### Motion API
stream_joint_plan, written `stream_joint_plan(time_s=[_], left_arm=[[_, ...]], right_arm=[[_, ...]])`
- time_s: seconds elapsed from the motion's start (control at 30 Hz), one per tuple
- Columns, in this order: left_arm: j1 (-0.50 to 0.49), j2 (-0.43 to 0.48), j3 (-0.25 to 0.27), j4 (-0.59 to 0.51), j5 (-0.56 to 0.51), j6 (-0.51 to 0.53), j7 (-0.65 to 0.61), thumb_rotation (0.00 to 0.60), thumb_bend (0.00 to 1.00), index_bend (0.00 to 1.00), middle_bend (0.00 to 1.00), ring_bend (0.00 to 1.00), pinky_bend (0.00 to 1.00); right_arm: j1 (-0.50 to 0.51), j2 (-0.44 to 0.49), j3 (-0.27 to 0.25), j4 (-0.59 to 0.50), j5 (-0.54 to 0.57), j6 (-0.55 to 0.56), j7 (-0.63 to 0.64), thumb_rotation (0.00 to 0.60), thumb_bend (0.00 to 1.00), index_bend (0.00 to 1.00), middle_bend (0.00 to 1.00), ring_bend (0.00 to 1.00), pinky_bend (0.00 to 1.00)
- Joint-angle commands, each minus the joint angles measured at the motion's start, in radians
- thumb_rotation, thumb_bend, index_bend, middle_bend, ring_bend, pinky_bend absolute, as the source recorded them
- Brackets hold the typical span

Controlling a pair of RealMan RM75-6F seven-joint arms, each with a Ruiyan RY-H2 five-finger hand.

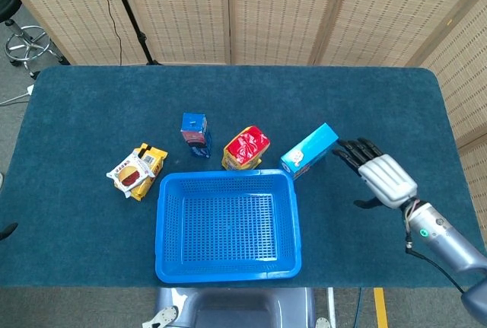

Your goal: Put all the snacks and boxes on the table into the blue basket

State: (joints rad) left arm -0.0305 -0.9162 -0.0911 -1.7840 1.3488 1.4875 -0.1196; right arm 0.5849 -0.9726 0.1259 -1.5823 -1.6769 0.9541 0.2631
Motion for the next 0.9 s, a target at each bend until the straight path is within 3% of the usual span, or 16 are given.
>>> stream_joint_plan(time_s=[0.03,0.33,0.6,0.9], left_arm=[[-0.008,-0.005,-0.008,-0.004,-0.018,-0.011,0.014,0.600,0.05,0.00,0.00,0.00,0.00],[-0.036,-0.020,-0.028,-0.007,-0.079,-0.056,0.059,0.600,0.05,0.00,0.00,0.00,0.00],[-0.050,-0.029,-0.043,-0.004,-0.127,-0.078,0.087,0.600,0.05,0.00,0.00,0.00,0.00],[-0.058,-0.035,-0.048,0.000,-0.149,-0.093,0.099,0.600,0.05,0.00,0.00,0.00,0.00]], right_arm=[[0.101,-0.056,0.028,0.037,0.029,-0.107,0.040,0.600,0.00,0.00,0.00,0.00,0.00],[0.257,-0.146,0.074,0.123,0.110,-0.268,0.024,0.600,0.00,0.00,0.00,0.00,0.00],[0.384,-0.228,0.066,0.227,0.183,-0.463,0.039,0.600,0.00,0.00,0.00,0.00,0.00],[0.437,-0.315,0.051,0.312,0.212,-0.496,0.049,0.600,0.00,0.00,0.00,0.00,0.00]])
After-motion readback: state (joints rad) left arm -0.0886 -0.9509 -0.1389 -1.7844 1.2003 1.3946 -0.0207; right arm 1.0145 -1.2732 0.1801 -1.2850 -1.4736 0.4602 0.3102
